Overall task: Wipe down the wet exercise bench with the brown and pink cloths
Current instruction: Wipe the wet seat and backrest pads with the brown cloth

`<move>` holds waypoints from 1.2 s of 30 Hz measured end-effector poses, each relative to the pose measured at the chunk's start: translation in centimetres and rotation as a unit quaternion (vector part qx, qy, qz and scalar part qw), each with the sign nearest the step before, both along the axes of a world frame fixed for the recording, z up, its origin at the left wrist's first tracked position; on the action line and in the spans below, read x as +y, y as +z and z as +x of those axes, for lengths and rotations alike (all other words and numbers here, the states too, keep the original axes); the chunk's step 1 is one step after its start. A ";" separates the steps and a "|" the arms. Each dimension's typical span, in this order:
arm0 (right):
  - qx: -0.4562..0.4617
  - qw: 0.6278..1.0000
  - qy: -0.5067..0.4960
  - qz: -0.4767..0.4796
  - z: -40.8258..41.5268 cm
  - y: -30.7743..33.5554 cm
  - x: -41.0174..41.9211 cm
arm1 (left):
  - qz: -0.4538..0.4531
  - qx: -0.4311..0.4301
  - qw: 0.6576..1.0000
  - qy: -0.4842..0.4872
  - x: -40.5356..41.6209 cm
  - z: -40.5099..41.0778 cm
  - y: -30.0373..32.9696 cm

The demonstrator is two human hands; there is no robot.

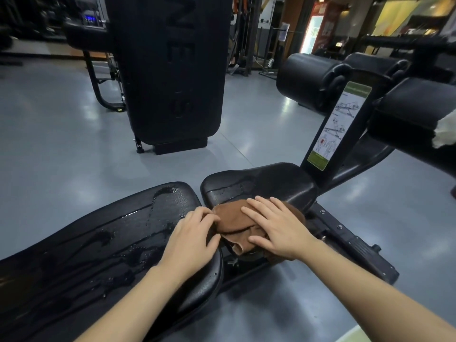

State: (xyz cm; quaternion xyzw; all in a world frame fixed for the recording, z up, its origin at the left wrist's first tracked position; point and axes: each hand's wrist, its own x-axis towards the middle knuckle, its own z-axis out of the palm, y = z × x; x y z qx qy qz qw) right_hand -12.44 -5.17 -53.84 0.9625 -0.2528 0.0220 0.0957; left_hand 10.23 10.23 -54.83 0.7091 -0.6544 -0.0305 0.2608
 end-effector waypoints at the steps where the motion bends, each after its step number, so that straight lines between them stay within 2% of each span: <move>1: -0.003 1.000 -0.009 -0.002 0.5 0.0 0.1 | -0.008 0.003 1.000 0.002 0.6 0.1 -0.2; 9: -0.033 0.996 -0.083 -0.024 3.7 -0.3 0.5 | -0.020 -0.027 0.998 -0.043 4.1 -1.2 -1.8; 17: 0.054 0.993 0.104 -0.027 1.8 2.5 -3.0 | 0.001 -0.044 0.991 -0.125 5.2 -1.4 -2.5; 21: 0.077 0.985 0.151 -0.031 1.5 2.6 -3.9 | 0.000 -0.054 0.989 -0.140 5.4 -1.6 -2.8; 26: 0.035 0.992 0.122 0.006 2.4 1.2 -3.0 | -0.016 -0.064 0.988 -0.142 5.4 -1.8 -2.6; 36: 0.029 0.999 0.004 0.028 5.6 0.7 -2.9 | -0.039 -0.086 0.985 -0.147 4.7 -2.1 -3.3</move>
